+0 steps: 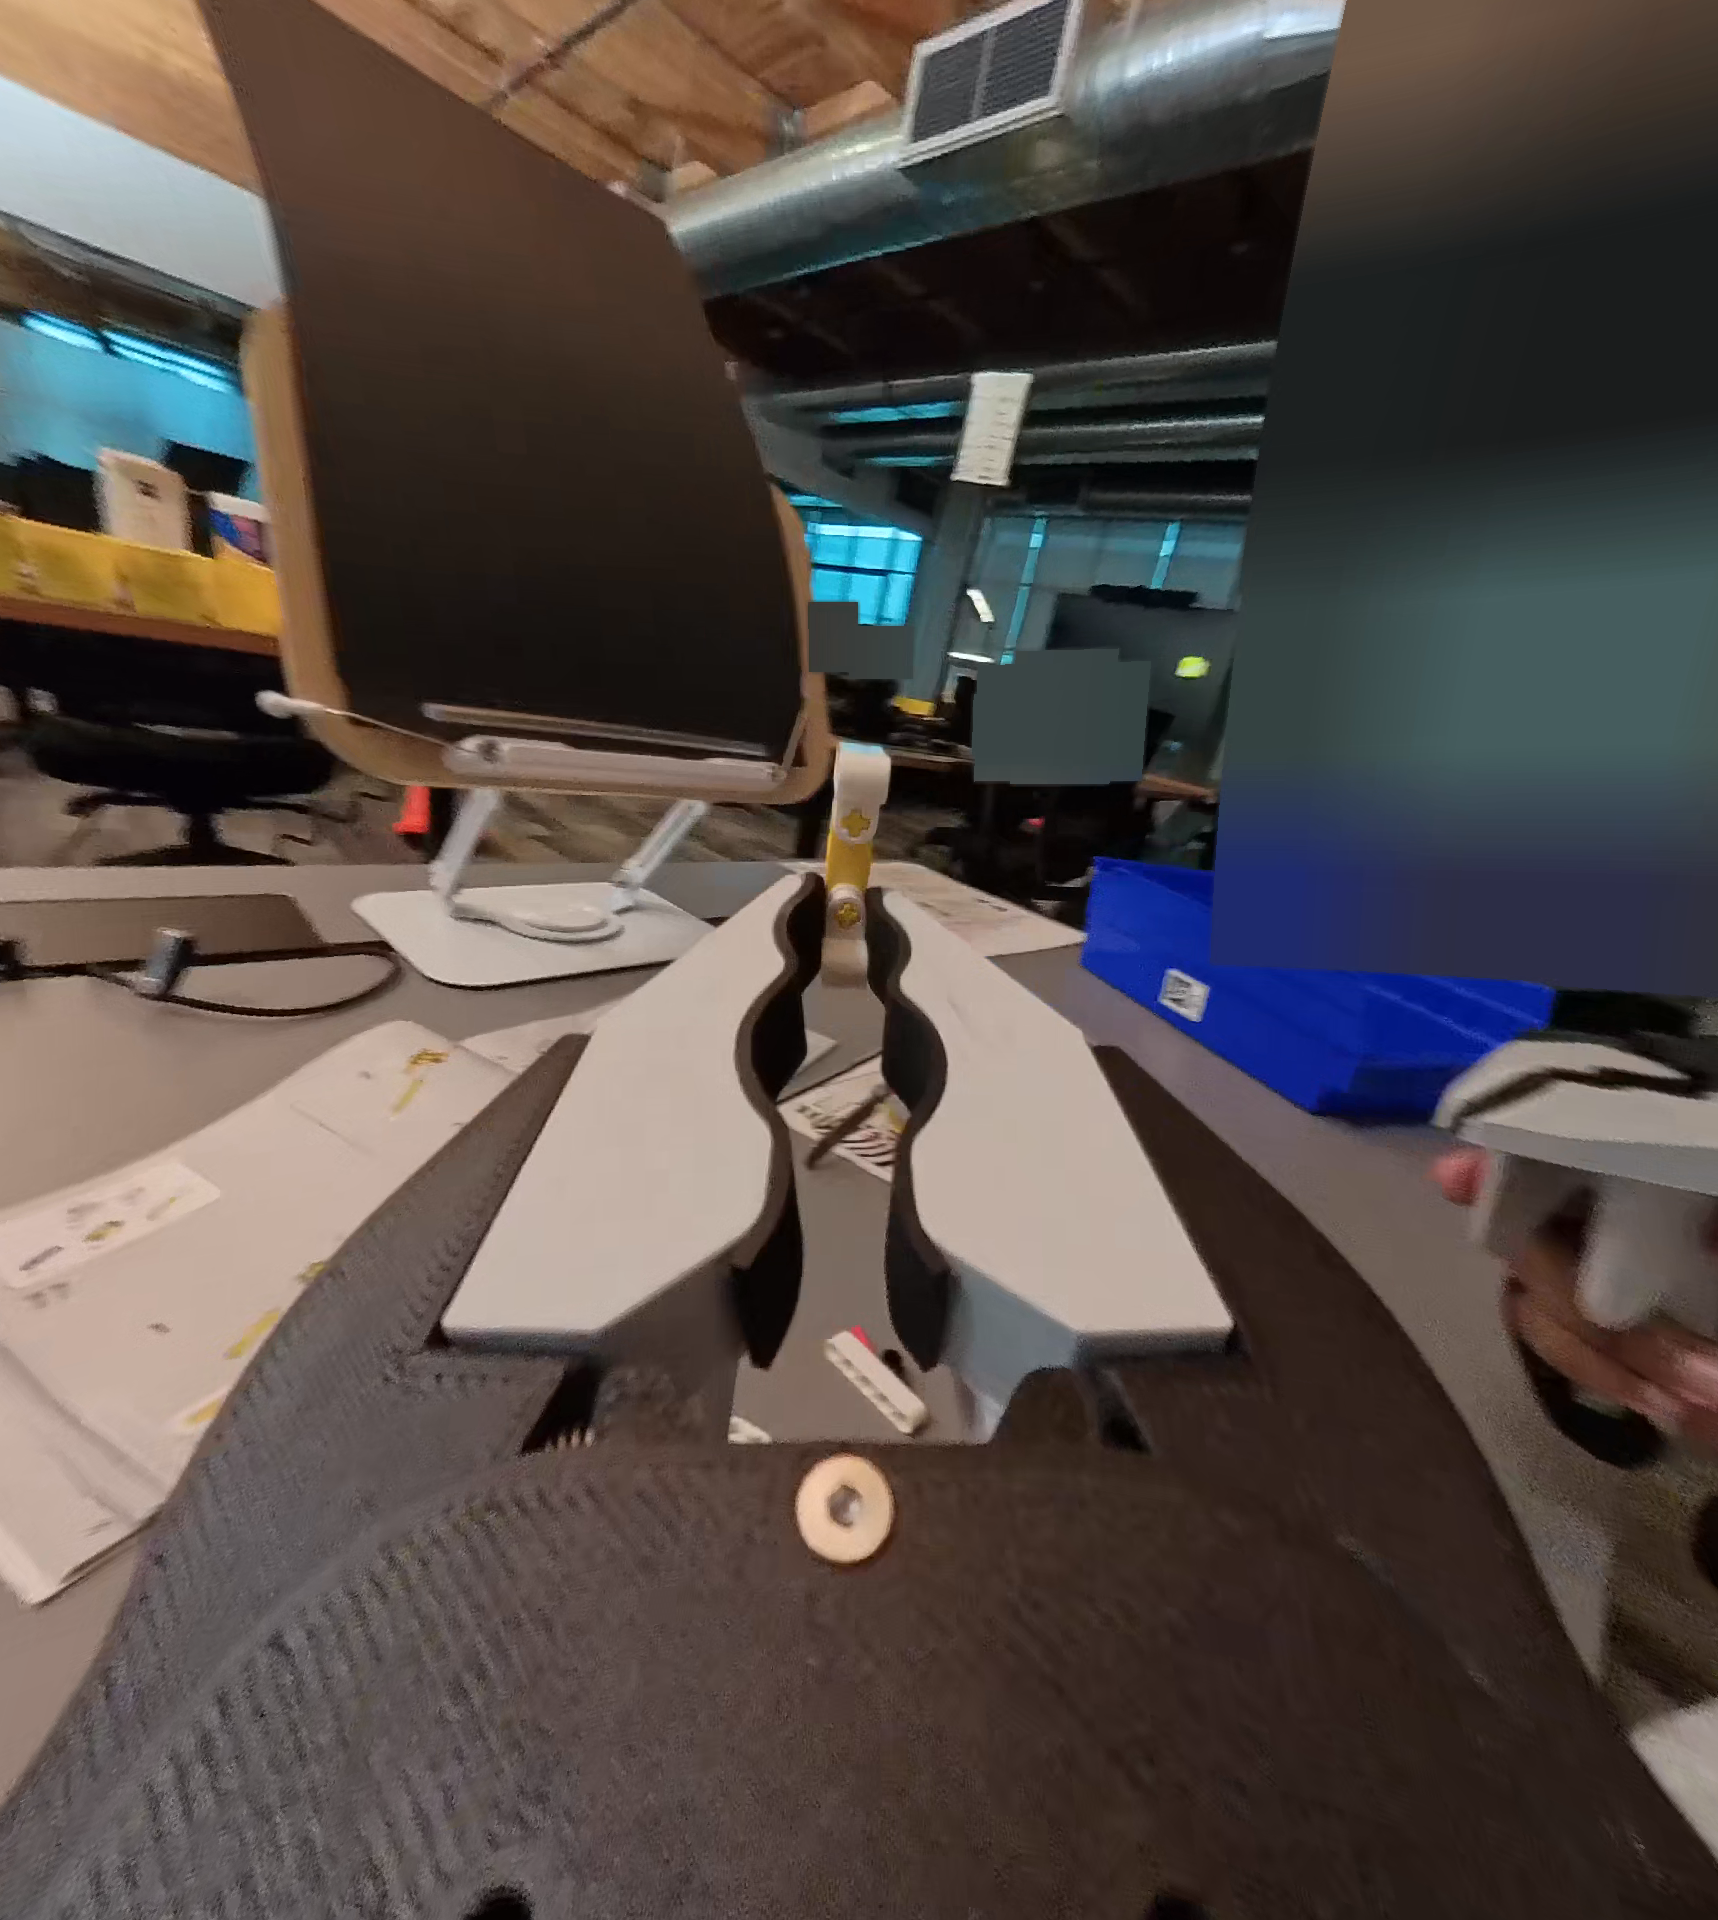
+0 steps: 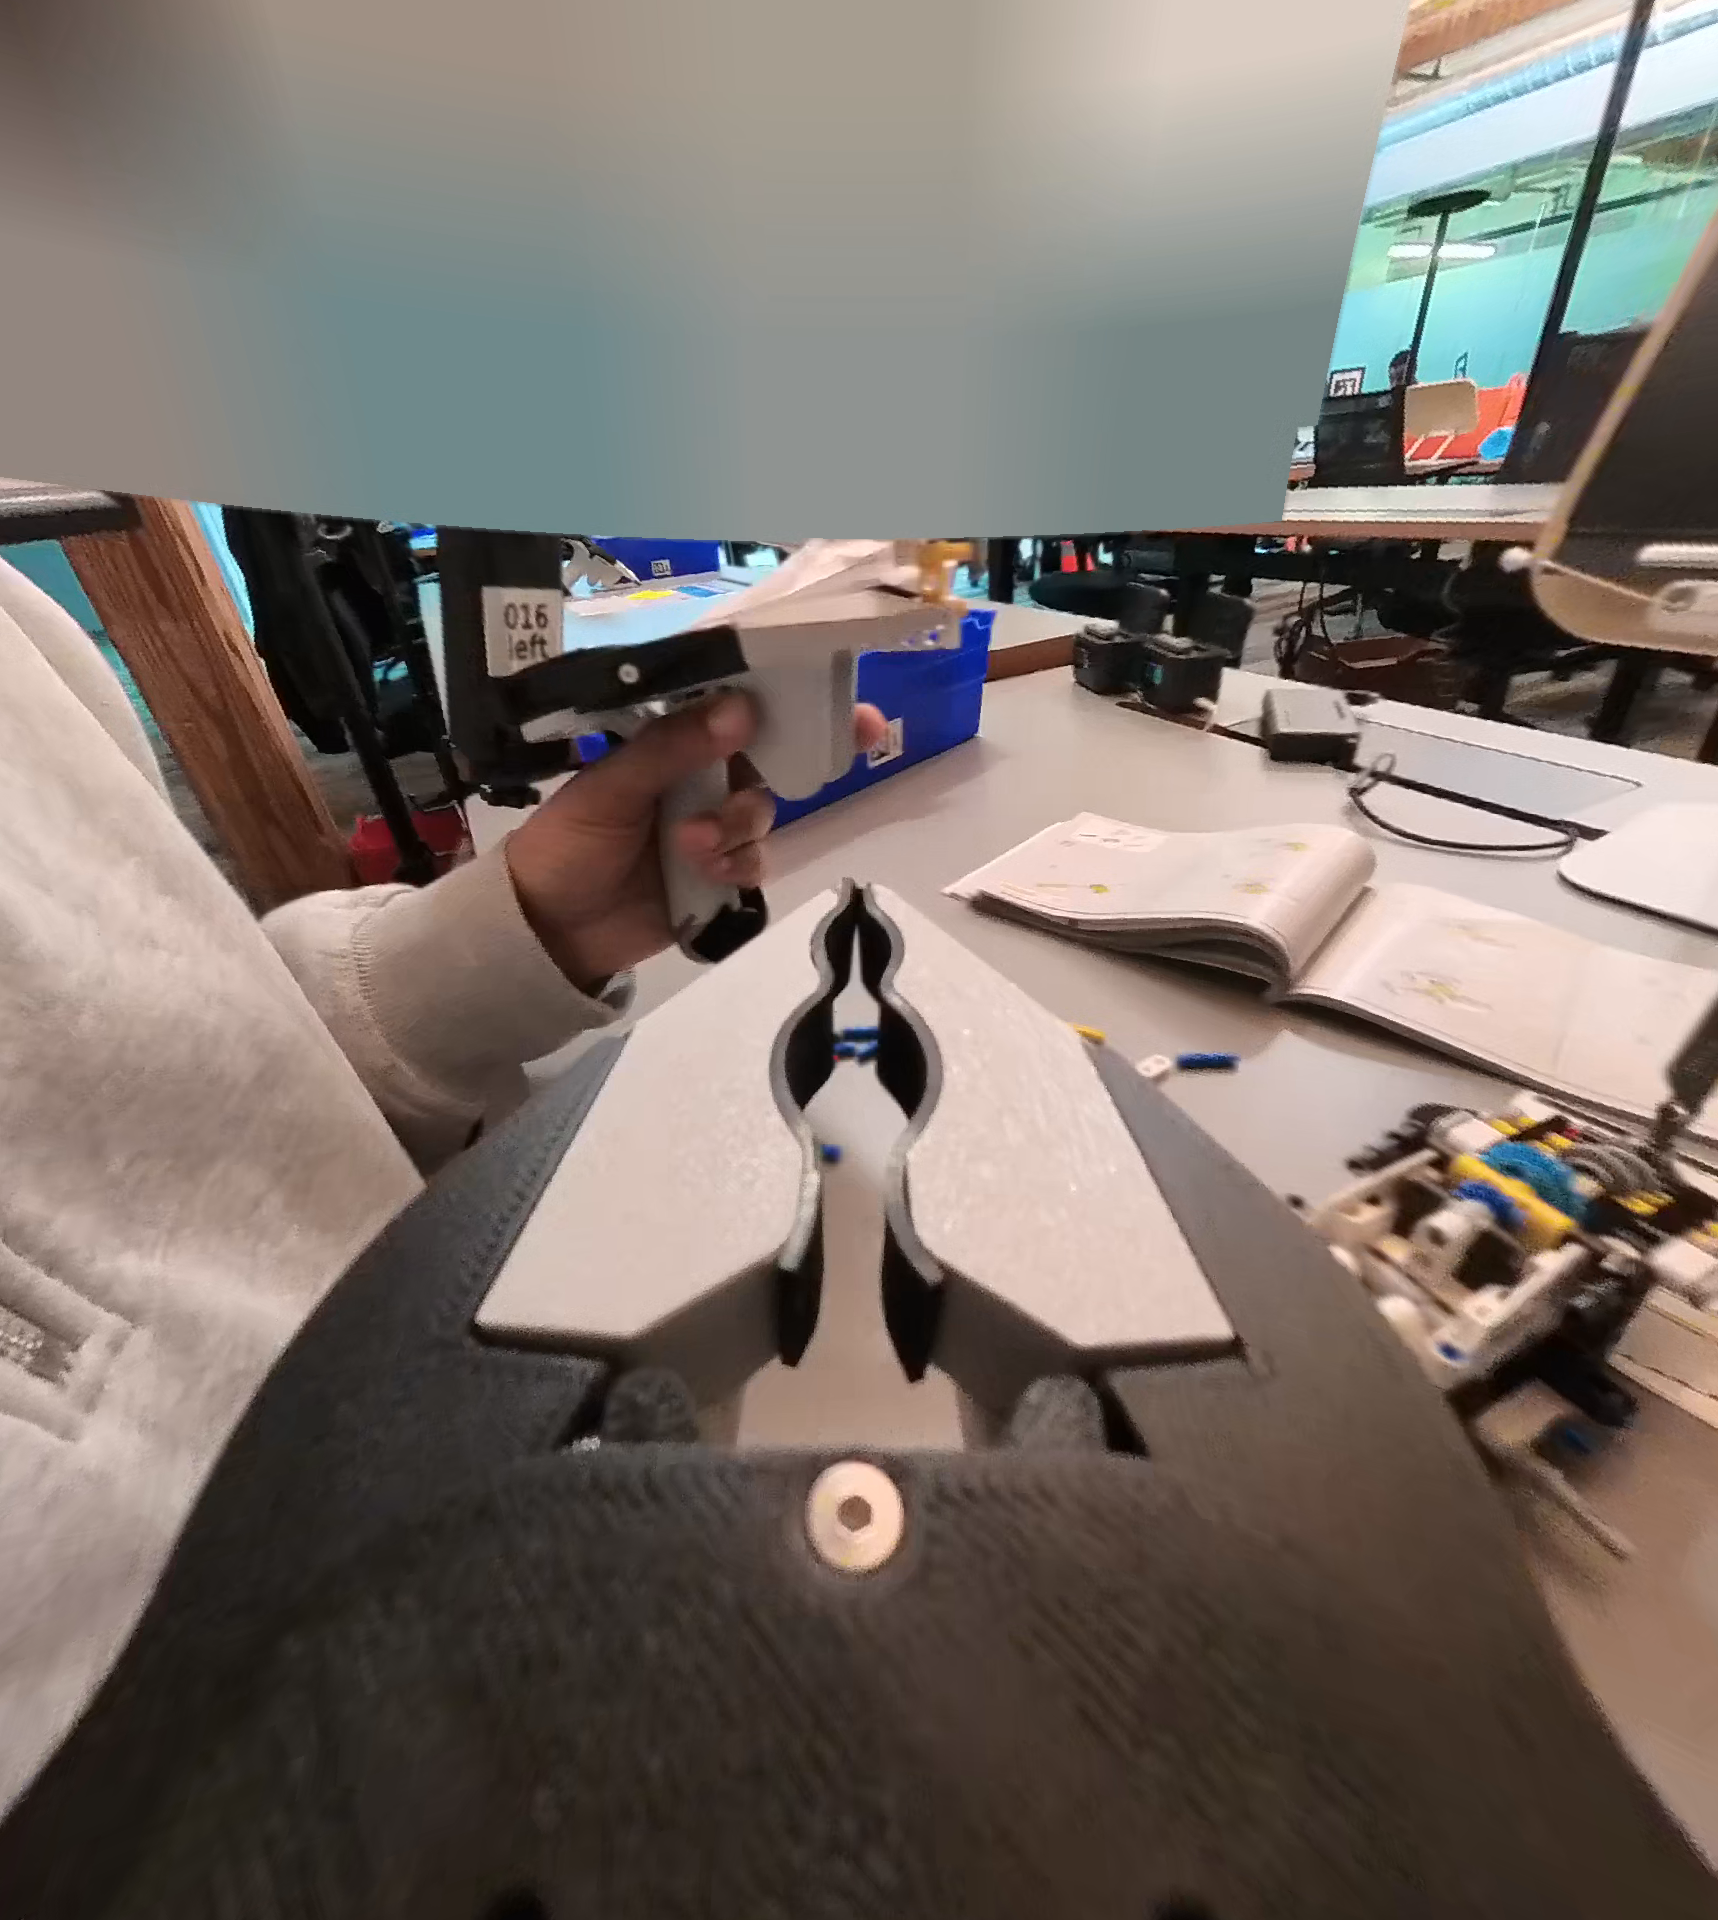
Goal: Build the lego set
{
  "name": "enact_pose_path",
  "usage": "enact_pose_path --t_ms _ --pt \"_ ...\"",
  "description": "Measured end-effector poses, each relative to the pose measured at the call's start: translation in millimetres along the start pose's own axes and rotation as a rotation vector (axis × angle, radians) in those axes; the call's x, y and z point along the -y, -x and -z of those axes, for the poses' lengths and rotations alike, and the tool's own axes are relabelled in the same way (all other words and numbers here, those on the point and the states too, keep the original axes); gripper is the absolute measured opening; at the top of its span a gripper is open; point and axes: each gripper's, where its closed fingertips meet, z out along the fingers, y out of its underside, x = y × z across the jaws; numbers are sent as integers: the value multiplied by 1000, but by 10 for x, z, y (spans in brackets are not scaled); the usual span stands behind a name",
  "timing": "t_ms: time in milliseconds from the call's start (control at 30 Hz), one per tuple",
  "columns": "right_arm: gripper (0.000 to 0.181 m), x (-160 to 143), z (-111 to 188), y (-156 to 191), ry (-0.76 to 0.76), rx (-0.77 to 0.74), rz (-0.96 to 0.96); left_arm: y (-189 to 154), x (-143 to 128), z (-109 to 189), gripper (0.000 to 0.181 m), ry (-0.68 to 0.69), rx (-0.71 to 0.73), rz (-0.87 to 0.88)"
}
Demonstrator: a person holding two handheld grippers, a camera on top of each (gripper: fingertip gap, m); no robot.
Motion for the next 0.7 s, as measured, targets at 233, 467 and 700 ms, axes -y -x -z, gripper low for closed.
enact_pose_path --t_ms 233,467,700 --pt "0 -236 -210 378 51 -31 -114 -258 -121 132 3 11 -24 -59" --pt "0 -334 -311 557 64 -83 -28 -321 -211 237 4 55 -93 249" --pt "0 -631 -289 -91 364 -549 506 -358 -434 470 5 161 -74 234"
